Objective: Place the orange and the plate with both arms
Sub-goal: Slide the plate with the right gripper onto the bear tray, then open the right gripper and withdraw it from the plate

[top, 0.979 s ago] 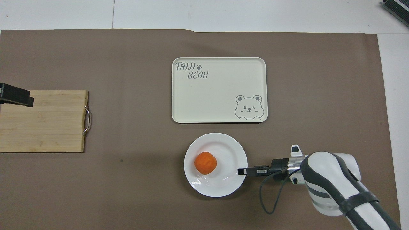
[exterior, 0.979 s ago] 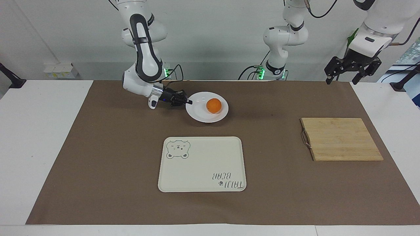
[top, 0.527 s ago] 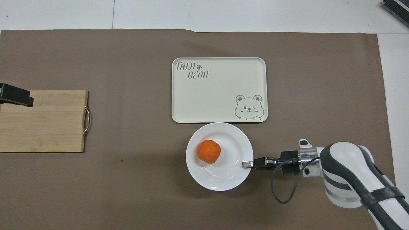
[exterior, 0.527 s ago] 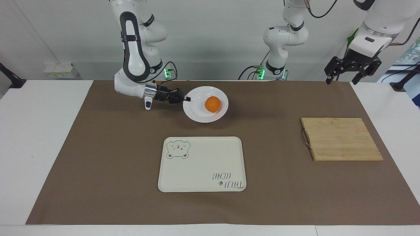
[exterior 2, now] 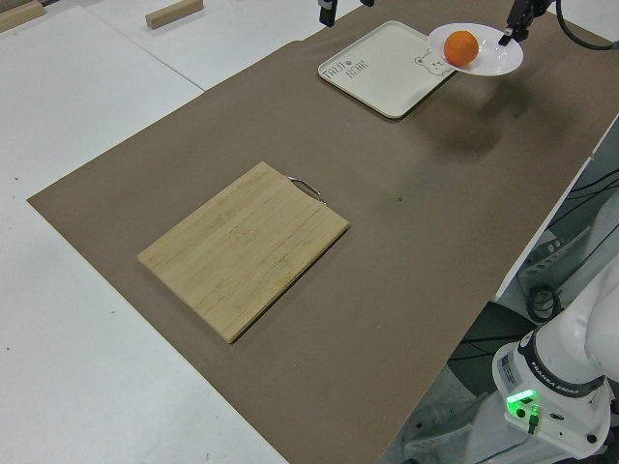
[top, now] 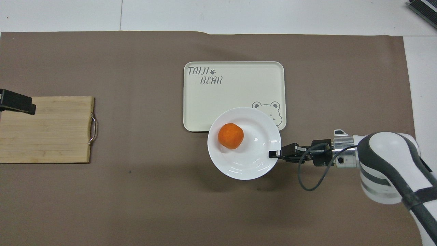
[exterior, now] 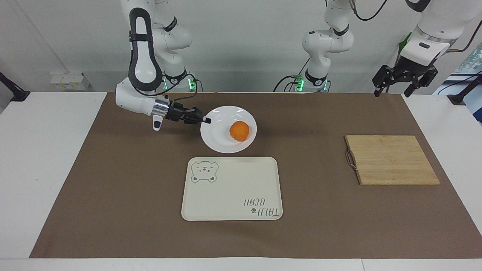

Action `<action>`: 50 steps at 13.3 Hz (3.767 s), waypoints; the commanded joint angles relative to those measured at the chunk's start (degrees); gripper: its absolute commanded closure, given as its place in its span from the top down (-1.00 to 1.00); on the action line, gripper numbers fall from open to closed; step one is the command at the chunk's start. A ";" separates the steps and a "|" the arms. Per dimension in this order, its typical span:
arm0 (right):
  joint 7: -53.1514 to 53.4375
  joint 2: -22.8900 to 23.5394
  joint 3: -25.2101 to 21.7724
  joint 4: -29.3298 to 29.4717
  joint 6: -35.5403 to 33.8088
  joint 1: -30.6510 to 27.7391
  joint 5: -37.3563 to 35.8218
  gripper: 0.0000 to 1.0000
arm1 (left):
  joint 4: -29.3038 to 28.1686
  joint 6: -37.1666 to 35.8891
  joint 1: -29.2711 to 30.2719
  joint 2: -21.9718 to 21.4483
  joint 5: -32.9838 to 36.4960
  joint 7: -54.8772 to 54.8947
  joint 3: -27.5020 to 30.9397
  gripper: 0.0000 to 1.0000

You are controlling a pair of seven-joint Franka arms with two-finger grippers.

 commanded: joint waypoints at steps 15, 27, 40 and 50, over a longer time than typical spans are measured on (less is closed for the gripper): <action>7.69 24.94 1.23 26.65 9.65 3.61 2.46 -1.00 | -1.43 -0.40 0.51 -1.40 -0.46 -0.44 -0.24 1.00; 1.35 25.91 1.06 24.71 13.61 4.24 0.81 1.00 | -1.43 -0.40 0.51 -1.40 -0.37 -0.35 -0.24 1.00; 21.48 12.56 -1.83 30.51 8.62 2.92 -58.40 1.00 | -1.43 -0.40 0.60 -1.40 -0.37 -0.35 -0.24 1.00; 31.77 -2.65 -3.51 30.08 -10.81 -1.02 -67.22 1.00 | -1.43 -0.40 0.51 -1.40 -0.46 -0.44 -0.24 1.00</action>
